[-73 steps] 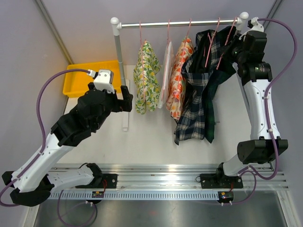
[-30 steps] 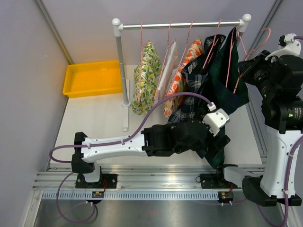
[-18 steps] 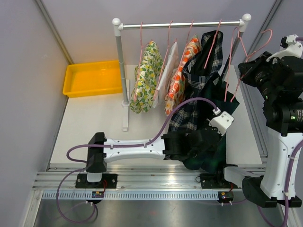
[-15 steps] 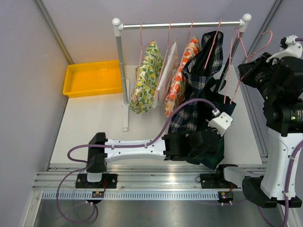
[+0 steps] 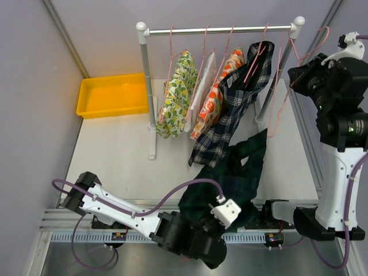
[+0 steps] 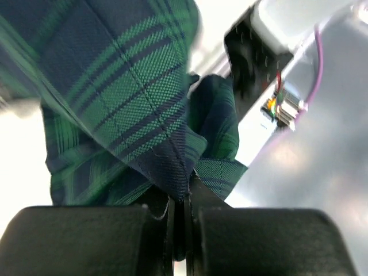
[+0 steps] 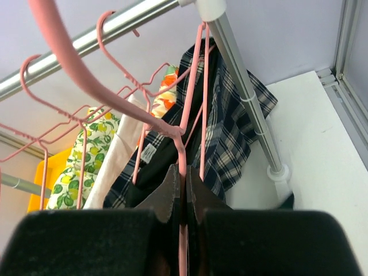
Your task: Remove the skirt from the hanger
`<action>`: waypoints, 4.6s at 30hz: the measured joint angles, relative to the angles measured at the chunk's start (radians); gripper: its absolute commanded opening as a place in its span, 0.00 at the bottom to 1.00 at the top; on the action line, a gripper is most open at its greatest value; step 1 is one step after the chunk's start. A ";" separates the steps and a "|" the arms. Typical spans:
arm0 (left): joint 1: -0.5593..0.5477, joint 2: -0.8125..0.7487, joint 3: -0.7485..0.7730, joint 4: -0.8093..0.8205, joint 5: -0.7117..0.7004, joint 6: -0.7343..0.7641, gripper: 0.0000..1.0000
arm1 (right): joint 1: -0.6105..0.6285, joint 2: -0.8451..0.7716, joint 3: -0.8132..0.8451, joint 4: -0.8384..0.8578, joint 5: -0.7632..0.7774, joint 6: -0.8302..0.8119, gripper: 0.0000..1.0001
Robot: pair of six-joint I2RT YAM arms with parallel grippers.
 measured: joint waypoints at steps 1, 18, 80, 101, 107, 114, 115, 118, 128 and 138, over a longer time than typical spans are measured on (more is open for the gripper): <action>-0.029 0.000 0.002 -0.053 -0.019 -0.061 0.00 | 0.000 0.029 0.025 0.001 0.000 0.000 0.00; -0.167 -0.098 -0.076 -0.731 -0.167 -0.865 0.00 | 0.000 0.492 0.380 -0.029 -0.099 -0.008 0.00; 1.603 -0.116 0.757 -0.384 -0.006 0.628 0.00 | 0.000 0.262 -0.177 0.012 0.020 -0.048 0.99; 1.745 0.366 1.147 0.312 0.095 0.837 0.02 | 0.000 0.050 -0.360 0.076 -0.071 0.039 0.99; 1.716 0.375 1.008 0.426 0.093 0.880 0.16 | 0.000 0.050 -0.369 0.104 -0.100 0.047 1.00; 1.654 0.387 0.991 0.416 0.142 0.867 0.08 | 0.000 0.031 -0.371 0.111 -0.135 0.058 1.00; 1.656 0.389 0.991 0.412 0.150 0.861 0.08 | 0.000 0.029 -0.372 0.112 -0.137 0.059 0.99; 1.662 0.438 1.015 0.408 0.173 0.847 0.09 | 0.000 0.013 -0.378 0.116 -0.149 0.060 0.99; 1.649 0.576 0.972 0.446 0.254 0.924 0.98 | 0.000 -0.008 -0.444 0.155 -0.197 0.066 1.00; 1.682 0.598 0.991 0.442 0.348 0.850 0.99 | 0.000 0.015 -0.455 0.184 -0.259 0.072 0.99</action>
